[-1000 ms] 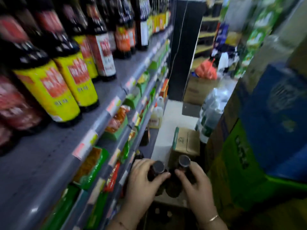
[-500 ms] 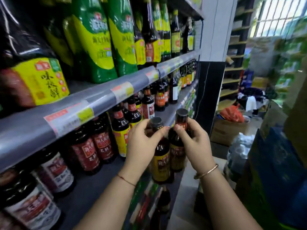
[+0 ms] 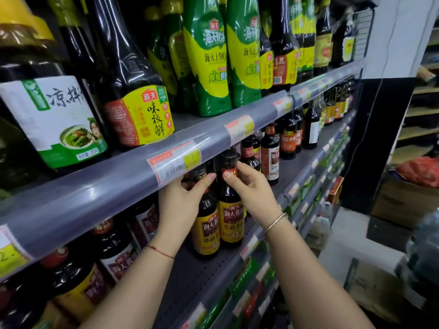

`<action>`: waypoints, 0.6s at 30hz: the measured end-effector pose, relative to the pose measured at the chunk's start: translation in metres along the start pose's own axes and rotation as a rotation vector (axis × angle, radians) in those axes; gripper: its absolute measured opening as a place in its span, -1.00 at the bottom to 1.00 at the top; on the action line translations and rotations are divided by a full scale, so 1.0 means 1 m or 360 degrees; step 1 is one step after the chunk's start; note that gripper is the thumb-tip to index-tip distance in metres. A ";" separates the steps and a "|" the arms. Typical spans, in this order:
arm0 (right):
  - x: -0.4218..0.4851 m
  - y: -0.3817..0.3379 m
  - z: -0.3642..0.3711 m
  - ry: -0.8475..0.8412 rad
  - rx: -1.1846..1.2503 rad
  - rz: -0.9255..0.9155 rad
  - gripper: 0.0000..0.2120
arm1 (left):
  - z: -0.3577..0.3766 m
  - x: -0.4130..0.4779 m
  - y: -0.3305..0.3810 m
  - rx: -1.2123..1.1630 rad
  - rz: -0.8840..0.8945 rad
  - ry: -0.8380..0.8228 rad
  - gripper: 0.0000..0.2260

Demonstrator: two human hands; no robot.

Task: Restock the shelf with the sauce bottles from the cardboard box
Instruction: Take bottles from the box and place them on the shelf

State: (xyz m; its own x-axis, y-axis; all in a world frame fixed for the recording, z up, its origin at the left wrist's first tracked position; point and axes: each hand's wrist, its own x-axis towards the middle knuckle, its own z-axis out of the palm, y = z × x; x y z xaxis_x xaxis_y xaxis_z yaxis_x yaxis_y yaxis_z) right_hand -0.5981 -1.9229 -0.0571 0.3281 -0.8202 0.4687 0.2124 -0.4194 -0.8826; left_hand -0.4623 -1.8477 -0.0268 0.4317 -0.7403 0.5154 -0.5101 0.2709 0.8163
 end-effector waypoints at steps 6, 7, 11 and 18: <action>0.020 0.018 0.011 -0.0103 0.0012 0.0122 -0.51 | -0.007 0.001 -0.013 0.0022 -0.0102 0.0066 -0.59; 0.022 0.021 0.012 -0.0128 0.0002 0.0152 -0.46 | -0.007 0.003 -0.015 0.0024 -0.0112 0.0069 -0.62; 0.027 0.030 0.013 -0.0194 -0.0023 0.0187 -0.48 | -0.008 0.006 -0.017 0.0039 -0.0142 0.0084 -0.63; 0.033 0.035 0.015 -0.0269 0.0079 0.0221 -0.62 | -0.013 0.007 -0.027 0.0103 -0.0145 0.0192 -0.65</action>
State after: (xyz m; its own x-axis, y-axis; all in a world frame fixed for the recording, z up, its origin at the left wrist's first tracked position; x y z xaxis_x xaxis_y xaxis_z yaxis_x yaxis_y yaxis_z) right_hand -0.5660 -1.9584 -0.0721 0.5064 -0.7899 0.3459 0.1983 -0.2838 -0.9382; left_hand -0.4356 -1.8519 -0.0415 0.5629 -0.6794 0.4707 -0.5100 0.1626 0.8447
